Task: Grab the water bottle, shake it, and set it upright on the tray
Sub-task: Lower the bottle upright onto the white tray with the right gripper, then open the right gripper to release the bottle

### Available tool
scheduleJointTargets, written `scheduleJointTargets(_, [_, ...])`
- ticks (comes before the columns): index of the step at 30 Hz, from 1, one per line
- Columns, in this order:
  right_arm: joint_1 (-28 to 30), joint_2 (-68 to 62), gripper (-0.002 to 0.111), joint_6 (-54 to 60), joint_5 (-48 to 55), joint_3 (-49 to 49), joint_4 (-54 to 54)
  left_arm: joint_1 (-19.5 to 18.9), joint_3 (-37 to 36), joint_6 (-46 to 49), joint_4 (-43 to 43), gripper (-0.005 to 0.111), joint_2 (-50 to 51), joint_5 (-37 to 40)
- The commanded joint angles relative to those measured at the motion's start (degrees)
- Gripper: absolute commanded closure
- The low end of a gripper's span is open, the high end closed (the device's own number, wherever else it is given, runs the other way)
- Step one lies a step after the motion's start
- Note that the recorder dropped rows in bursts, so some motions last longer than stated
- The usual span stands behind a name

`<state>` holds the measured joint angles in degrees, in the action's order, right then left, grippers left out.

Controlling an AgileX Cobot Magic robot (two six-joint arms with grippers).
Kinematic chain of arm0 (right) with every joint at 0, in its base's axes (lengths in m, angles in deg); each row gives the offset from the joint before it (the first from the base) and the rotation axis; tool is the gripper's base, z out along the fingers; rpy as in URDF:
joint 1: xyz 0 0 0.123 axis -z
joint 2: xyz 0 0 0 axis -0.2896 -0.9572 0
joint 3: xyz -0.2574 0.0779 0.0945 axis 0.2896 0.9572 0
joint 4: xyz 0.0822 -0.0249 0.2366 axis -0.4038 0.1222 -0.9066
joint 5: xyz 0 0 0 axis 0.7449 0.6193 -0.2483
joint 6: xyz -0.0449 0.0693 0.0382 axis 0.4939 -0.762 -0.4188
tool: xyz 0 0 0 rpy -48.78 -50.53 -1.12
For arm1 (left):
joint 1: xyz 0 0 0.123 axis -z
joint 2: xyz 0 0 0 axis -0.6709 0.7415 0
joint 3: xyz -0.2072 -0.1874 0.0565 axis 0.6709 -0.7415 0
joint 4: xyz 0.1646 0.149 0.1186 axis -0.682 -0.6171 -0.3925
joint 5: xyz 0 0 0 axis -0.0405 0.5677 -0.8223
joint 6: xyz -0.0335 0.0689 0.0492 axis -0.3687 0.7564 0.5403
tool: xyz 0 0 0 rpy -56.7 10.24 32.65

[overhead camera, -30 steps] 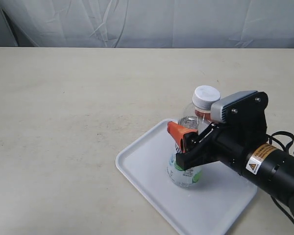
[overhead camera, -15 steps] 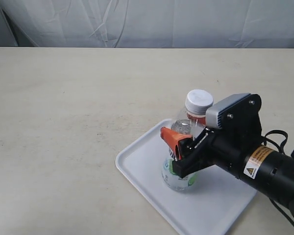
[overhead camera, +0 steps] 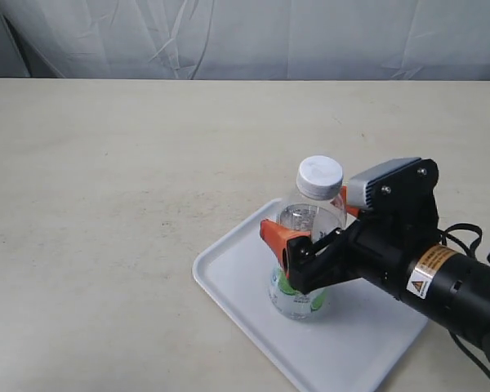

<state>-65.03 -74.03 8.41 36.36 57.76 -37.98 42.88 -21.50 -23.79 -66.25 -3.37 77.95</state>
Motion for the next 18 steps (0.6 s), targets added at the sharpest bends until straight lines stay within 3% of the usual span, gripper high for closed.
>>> scheduleJointTargets(1, [0.1, 2.7, 0.004, -0.2, -0.7, 0.1, 0.3, 0.0, -0.3, -0.2, -0.1, 0.106, -0.3, -0.4])
scheduleJointTargets(18, [0.1, 12.7, 0.004, -1.3, -0.7, -0.1, 5.4, 0.0, -0.3, -0.2, -0.1, 0.106, -0.3, -0.4])
